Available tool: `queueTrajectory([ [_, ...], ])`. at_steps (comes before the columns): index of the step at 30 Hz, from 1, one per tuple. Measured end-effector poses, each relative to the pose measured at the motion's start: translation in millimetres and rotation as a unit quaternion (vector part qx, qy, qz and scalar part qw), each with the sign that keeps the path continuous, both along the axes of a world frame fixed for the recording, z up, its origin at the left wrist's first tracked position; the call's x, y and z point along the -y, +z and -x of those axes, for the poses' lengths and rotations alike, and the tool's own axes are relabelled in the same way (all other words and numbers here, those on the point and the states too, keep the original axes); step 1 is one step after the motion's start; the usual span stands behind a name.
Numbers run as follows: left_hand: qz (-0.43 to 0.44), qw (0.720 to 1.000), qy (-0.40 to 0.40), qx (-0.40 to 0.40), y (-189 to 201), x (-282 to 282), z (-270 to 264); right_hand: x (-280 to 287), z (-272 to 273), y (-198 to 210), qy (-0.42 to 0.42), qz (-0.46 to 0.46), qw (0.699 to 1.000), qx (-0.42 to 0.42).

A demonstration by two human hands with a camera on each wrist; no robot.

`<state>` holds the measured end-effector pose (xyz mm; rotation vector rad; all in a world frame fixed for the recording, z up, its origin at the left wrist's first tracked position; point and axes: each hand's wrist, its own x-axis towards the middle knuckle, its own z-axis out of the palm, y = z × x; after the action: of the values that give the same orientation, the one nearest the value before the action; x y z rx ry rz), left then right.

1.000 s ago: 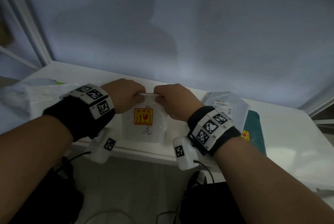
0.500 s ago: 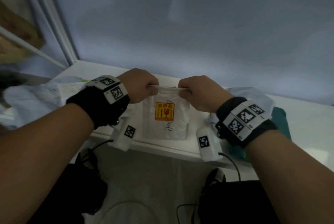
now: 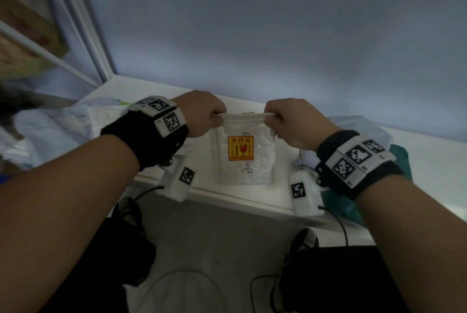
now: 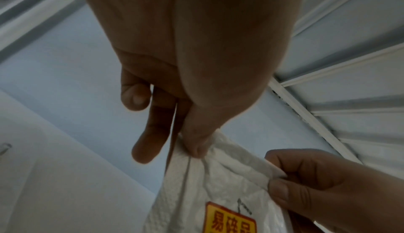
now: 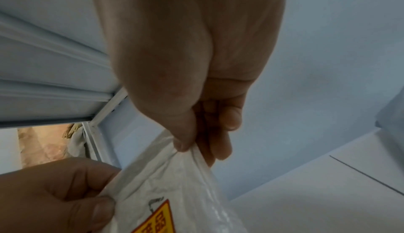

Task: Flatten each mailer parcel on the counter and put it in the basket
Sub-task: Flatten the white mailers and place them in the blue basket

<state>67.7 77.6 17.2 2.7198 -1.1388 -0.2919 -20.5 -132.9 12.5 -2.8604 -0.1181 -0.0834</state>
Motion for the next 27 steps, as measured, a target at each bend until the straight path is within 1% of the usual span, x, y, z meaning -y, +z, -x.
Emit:
queueTrajectory([
  [2,0.007,1.000,0.010,0.002,2,-2,-2,-4,-1,0,0.001,0.005,1.000,0.015],
  [4,0.021,1.000,0.023,-0.001,1,-4,-5,-5,-3,-1,0.003,-0.005,1.000,0.010],
  [8,0.025,0.997,0.039,-0.058,-3,-6,-4,1,-5,-6,0.001,-0.014,1.000,-0.013],
  [10,0.015,0.997,0.038,-0.069,-4,-5,-2,4,-4,-8,-0.004,-0.008,1.000,-0.017],
  [14,0.014,0.997,0.043,-0.060,-3,-5,0,6,-2,-11,-0.018,-0.033,0.999,-0.013],
  [20,0.045,0.997,0.046,-0.050,2,-6,1,8,-3,-8,-0.008,-0.028,0.999,0.029],
  [23,0.072,0.995,0.054,-0.040,5,-7,-3,8,-6,-7,-0.012,-0.048,0.999,0.021],
  [27,0.050,0.994,0.059,-0.080,-1,-8,-3,11,-7,-12,-0.003,-0.050,0.999,0.017],
])
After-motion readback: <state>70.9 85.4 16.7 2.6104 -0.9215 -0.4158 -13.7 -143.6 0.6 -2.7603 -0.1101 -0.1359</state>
